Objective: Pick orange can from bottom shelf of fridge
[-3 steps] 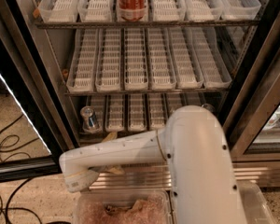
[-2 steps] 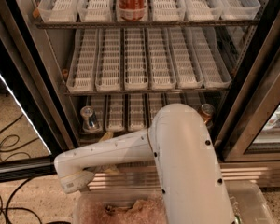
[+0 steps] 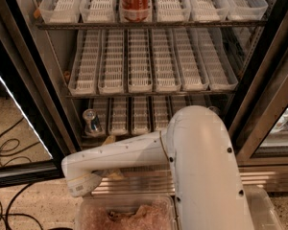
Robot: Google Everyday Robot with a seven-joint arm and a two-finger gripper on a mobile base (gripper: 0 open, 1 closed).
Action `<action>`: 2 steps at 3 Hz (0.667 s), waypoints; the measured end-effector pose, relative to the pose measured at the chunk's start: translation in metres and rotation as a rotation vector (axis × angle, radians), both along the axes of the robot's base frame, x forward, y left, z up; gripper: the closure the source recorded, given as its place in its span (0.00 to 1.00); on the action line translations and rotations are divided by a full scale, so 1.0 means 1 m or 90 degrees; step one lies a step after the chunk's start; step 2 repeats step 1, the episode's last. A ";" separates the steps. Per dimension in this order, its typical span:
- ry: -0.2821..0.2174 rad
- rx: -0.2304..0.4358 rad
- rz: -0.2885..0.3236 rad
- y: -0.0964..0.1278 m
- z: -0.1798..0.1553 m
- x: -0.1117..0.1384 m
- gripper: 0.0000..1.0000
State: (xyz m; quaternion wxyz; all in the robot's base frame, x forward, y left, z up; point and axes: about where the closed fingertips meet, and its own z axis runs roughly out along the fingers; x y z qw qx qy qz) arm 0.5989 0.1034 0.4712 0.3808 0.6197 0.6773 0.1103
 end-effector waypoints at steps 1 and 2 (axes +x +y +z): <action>0.037 0.018 0.045 -0.020 0.009 -0.022 0.00; 0.037 0.018 0.045 -0.020 0.009 -0.022 0.00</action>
Offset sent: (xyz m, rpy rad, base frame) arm 0.0000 0.0000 0.0000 0.0000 0.0000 0.0000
